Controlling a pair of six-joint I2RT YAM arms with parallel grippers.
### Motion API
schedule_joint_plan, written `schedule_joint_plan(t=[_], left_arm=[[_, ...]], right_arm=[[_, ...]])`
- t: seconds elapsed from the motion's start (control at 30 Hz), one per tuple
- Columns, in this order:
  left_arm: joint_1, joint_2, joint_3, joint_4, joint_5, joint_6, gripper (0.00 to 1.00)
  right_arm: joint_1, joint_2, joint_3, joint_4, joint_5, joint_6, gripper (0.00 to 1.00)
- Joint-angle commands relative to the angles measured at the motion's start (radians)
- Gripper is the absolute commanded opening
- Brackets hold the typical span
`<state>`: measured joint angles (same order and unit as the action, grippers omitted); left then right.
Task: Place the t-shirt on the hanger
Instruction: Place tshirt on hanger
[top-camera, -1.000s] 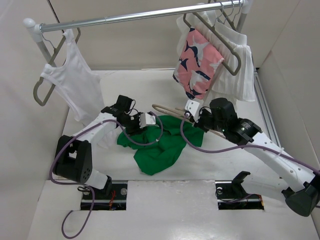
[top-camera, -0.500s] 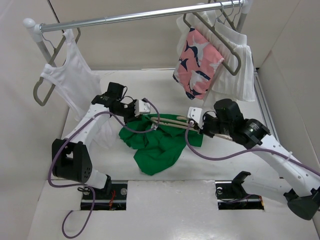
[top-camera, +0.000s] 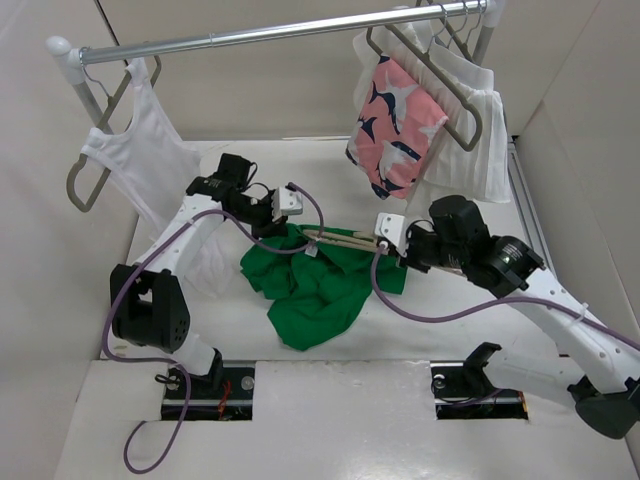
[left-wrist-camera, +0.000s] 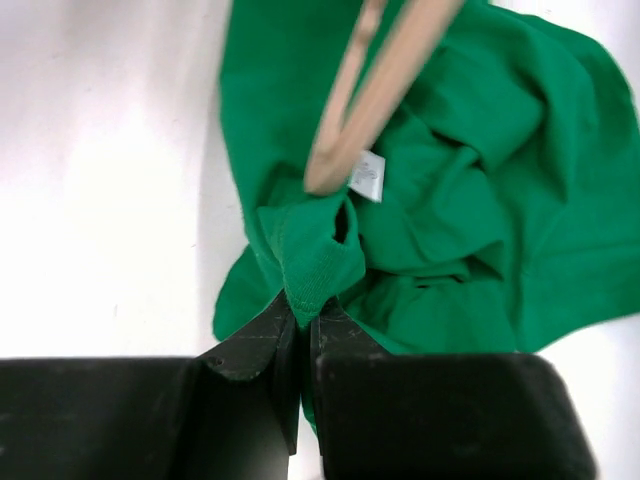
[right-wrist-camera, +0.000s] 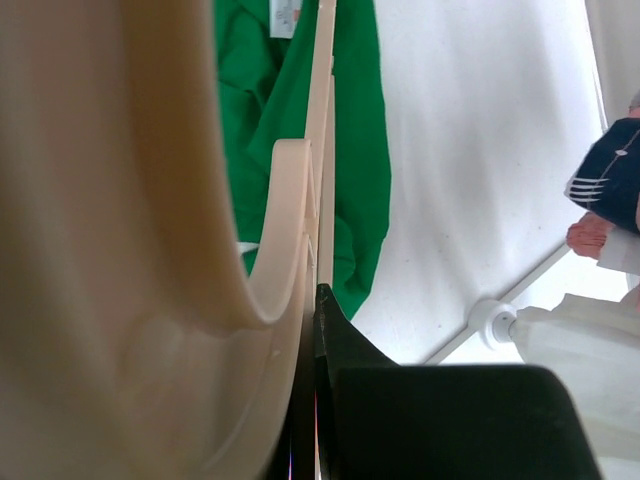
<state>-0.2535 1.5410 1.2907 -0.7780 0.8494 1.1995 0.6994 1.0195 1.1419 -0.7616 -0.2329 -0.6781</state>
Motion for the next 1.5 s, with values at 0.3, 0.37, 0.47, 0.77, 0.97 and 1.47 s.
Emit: schedule_joint_plan(t=[0.3, 0.37, 0.47, 0.77, 0.97, 1.47], left_arm=[[0.003, 0.002, 0.016, 0.128, -0.023, -0.179, 0.00], [0.003, 0.002, 0.027, 0.117, -0.023, -0.160, 0.00], [0.003, 0.002, 0.018, 0.077, -0.023, -0.077, 0.00], [-0.007, 0.002, 0.007, 0.039, -0.064, -0.006, 0.00], [-0.041, 0.011, 0.025, 0.014, -0.101, 0.043, 0.00], [-0.041, 0.021, 0.056, 0.048, -0.113, -0.049, 0.00]], right_arm=[[0.011, 0.051, -0.004, 0.057, -0.027, 0.051, 0.00], [0.011, 0.073, 0.014, 0.058, 0.055, 0.087, 0.00], [0.011, 0.097, 0.041, 0.048, 0.191, 0.100, 0.00], [0.011, 0.133, 0.073, 0.030, 0.242, 0.100, 0.00], [0.061, 0.123, 0.139, 0.030, 0.251, 0.069, 0.00], [0.086, 0.136, 0.104, 0.081, 0.080, -0.064, 0.00]])
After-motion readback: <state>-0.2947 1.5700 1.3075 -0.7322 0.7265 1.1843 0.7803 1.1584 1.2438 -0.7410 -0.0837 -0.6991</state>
